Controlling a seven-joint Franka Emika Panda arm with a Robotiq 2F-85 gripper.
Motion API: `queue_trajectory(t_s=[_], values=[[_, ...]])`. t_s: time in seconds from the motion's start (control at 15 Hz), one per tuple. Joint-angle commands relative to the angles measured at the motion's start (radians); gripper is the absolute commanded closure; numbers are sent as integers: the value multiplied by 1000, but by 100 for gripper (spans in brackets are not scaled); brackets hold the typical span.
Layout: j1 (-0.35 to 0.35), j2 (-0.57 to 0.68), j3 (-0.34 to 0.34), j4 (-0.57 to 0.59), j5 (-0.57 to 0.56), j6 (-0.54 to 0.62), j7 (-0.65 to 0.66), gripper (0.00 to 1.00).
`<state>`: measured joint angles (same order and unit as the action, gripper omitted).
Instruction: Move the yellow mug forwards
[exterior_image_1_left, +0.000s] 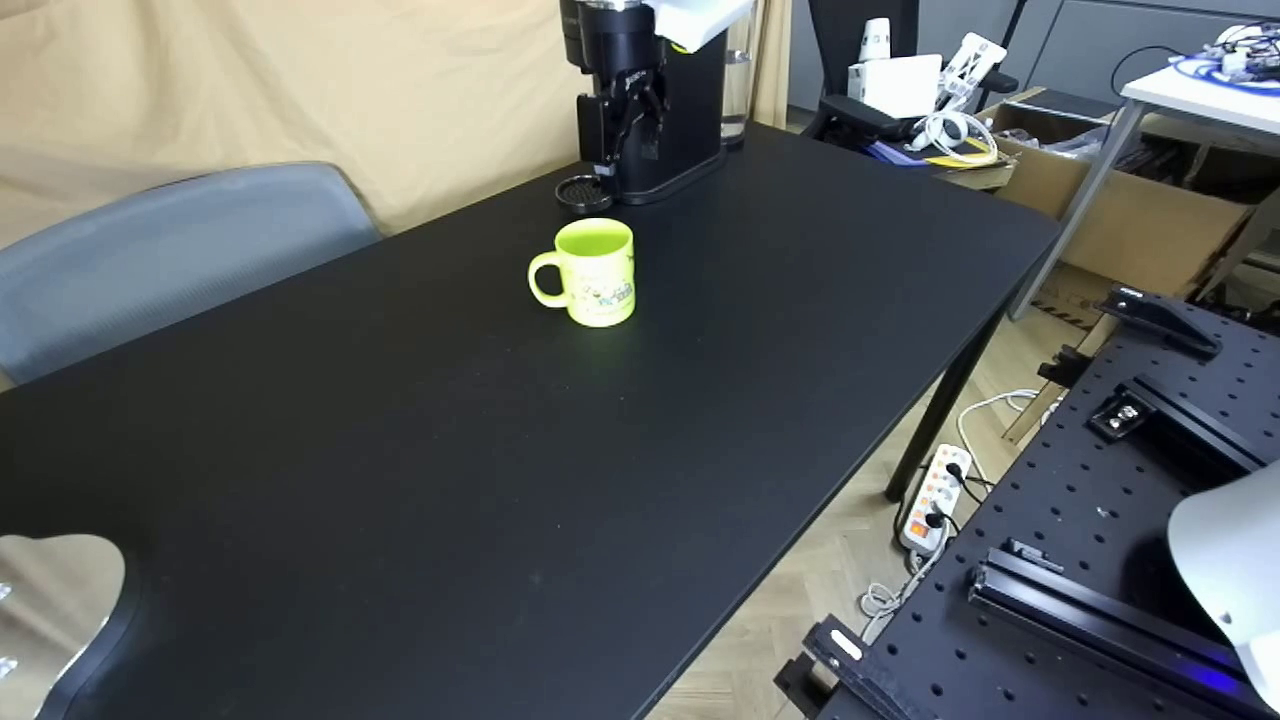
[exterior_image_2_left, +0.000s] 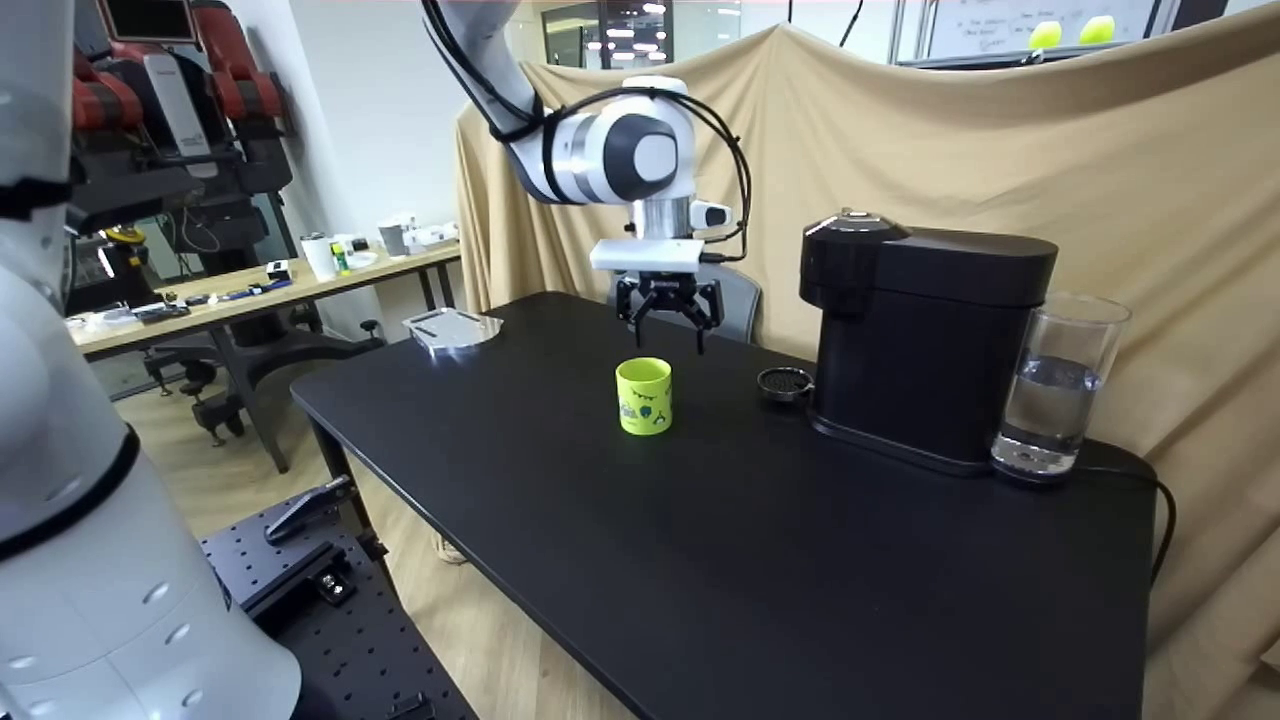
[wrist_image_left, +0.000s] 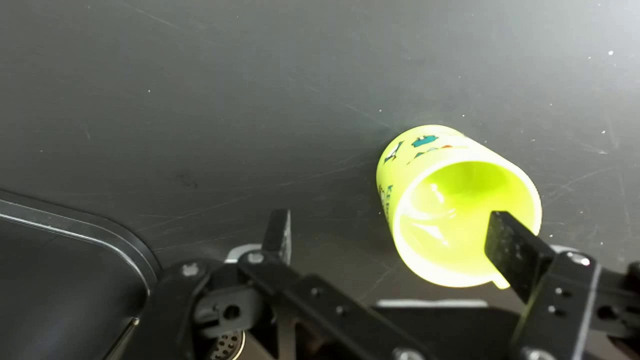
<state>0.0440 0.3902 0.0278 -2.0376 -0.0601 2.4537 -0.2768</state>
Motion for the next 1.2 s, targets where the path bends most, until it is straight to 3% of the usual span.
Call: queue_trajectory(t_s=[0.0, 0.4, 0.67, 0.73, 0.8, 1.13], values=[[-2, 29, 5, 6, -32, 50, 34, 0], [33, 154, -17, 59, -54, 198, 165, 0], [16, 189, 19, 81, -21, 182, 137, 0], [16, 191, 23, 83, -18, 173, 136, 25], [8, 190, 35, 83, -10, 171, 120, 26], [-12, 176, 63, 79, 11, 160, 97, 62]])
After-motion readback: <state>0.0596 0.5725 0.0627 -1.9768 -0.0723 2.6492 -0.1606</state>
